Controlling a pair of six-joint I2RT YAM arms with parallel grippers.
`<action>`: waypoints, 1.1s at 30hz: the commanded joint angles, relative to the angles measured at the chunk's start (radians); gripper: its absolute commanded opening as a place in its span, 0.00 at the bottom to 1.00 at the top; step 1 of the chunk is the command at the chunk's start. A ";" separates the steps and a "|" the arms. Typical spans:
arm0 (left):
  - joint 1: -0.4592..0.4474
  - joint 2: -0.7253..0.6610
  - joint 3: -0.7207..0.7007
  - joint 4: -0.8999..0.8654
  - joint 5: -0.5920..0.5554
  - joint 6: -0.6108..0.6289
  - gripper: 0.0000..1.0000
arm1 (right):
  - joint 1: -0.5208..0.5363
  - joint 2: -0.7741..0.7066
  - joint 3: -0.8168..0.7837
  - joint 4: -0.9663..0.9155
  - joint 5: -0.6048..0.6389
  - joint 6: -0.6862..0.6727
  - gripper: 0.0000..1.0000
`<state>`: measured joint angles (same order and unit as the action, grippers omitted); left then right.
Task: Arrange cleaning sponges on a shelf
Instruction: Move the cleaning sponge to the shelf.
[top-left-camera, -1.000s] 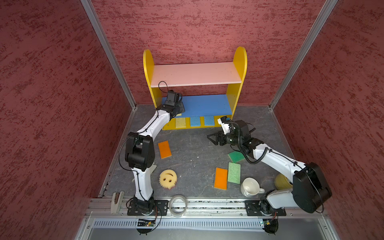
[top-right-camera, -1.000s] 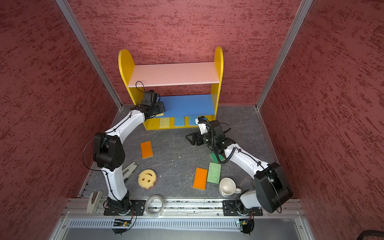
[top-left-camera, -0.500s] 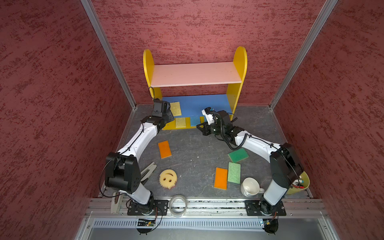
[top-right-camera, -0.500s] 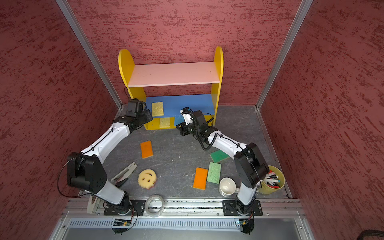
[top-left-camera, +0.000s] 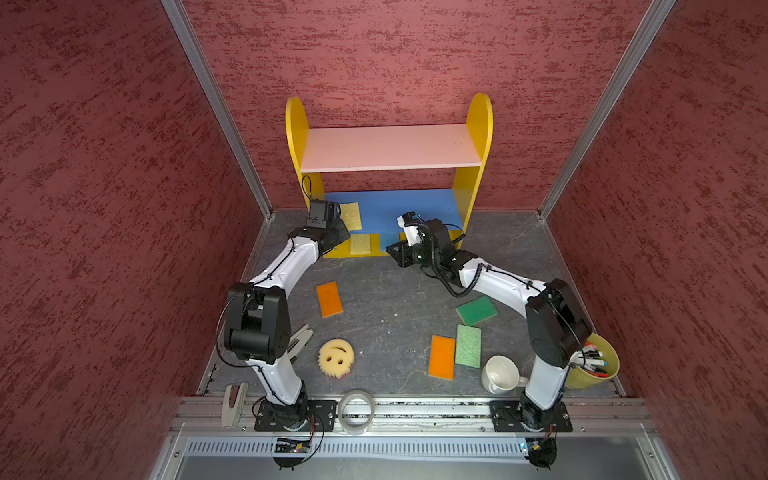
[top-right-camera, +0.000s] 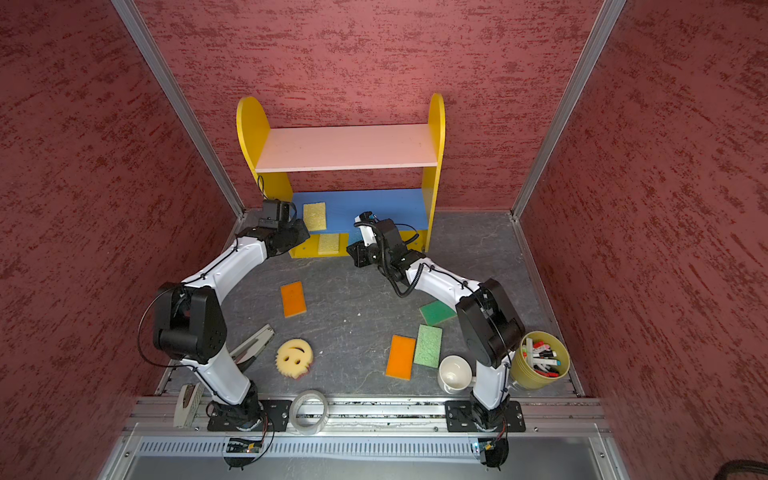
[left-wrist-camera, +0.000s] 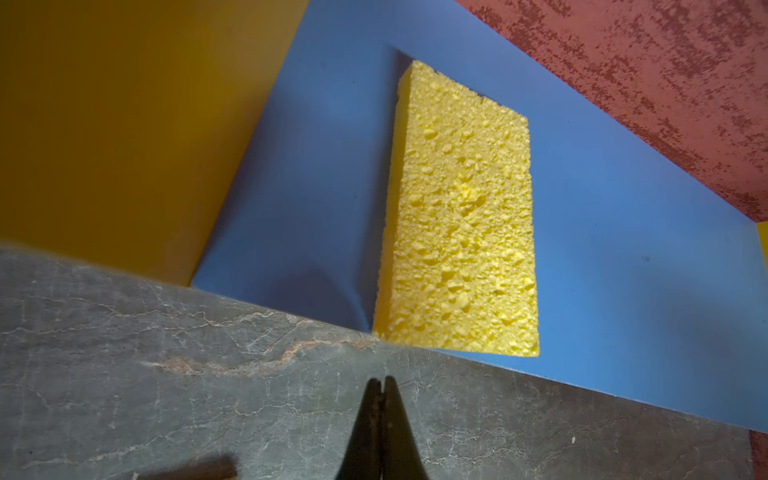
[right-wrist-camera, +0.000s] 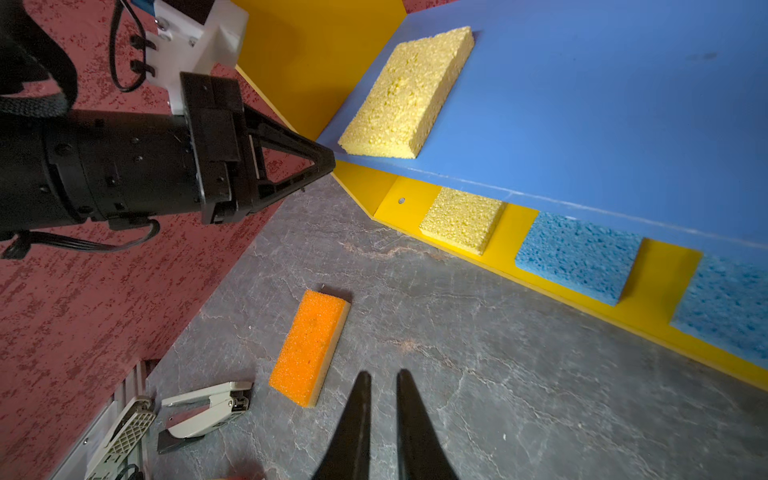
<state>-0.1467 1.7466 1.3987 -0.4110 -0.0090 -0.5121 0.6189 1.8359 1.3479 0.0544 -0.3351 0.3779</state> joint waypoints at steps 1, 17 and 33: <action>0.011 -0.022 -0.011 0.056 0.017 -0.030 0.00 | -0.002 0.020 0.019 0.023 0.014 0.025 0.16; -0.011 0.065 0.061 0.064 -0.057 -0.028 0.00 | -0.003 0.022 -0.004 0.033 -0.005 0.032 0.17; -0.058 0.022 0.044 0.062 -0.095 -0.011 0.00 | -0.004 0.011 -0.029 0.049 -0.010 0.036 0.17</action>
<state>-0.1905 1.8172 1.4651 -0.3634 -0.0895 -0.5339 0.6189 1.8591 1.3266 0.0719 -0.3389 0.4038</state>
